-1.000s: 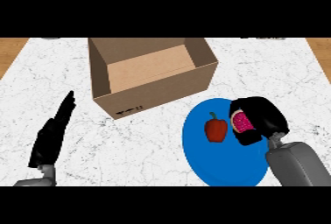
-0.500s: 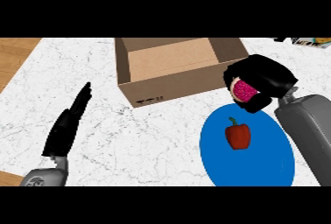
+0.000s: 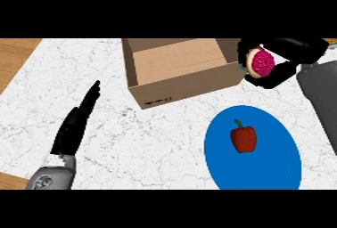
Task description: Pick the cupcake from the plate and place it in the cardboard box
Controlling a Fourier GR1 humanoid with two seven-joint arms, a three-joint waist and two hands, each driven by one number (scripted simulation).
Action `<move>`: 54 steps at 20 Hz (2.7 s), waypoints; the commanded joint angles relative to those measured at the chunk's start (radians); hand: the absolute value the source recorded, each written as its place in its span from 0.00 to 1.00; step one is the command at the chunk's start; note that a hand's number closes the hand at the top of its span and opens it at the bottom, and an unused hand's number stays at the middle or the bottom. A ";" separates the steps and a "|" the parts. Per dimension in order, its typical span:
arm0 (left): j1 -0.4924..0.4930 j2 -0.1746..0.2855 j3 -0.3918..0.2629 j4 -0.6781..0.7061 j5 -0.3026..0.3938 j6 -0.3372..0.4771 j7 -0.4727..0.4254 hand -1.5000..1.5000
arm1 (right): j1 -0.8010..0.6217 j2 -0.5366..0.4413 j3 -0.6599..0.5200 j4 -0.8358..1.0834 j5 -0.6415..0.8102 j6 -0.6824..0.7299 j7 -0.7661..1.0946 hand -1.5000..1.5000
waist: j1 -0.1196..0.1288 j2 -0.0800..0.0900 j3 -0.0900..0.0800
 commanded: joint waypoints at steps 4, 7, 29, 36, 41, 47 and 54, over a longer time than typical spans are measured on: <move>-0.010 0.003 0.018 0.026 -0.001 0.010 0.003 0.50 | -0.165 0.022 -0.071 0.197 -0.189 0.163 -0.236 1.00 | -0.014 -0.012 -0.005; -0.017 -0.004 0.002 0.019 -0.013 0.012 0.021 0.50 | -0.235 0.038 -0.070 0.260 -0.234 0.186 -0.254 1.00 | -0.013 -0.016 -0.004; 0.048 0.039 0.075 0.041 0.017 0.006 -0.024 0.50 | -0.570 0.359 0.160 0.672 -0.182 0.075 -0.200 1.00 | -0.094 -0.043 -0.009; 0.007 0.029 0.084 0.038 0.007 0.030 0.022 0.50 | -0.546 0.503 0.211 0.822 -0.120 -0.049 -0.145 0.00 | -0.101 -0.040 -0.009; 0.012 0.028 0.070 0.031 0.009 0.012 0.009 0.50 | -0.554 0.506 0.198 0.860 -0.143 -0.060 -0.177 0.00 | -0.089 -0.038 -0.008; -0.003 0.009 0.051 0.041 -0.009 0.026 0.004 0.50 | -0.545 0.507 0.076 0.884 -0.299 0.013 -0.143 0.00 | -0.072 -0.032 -0.009; -0.011 0.020 0.066 0.028 0.005 0.016 0.012 0.50 | -0.617 0.480 -0.134 0.953 -0.494 0.105 -0.028 0.00 | -0.082 -0.026 -0.008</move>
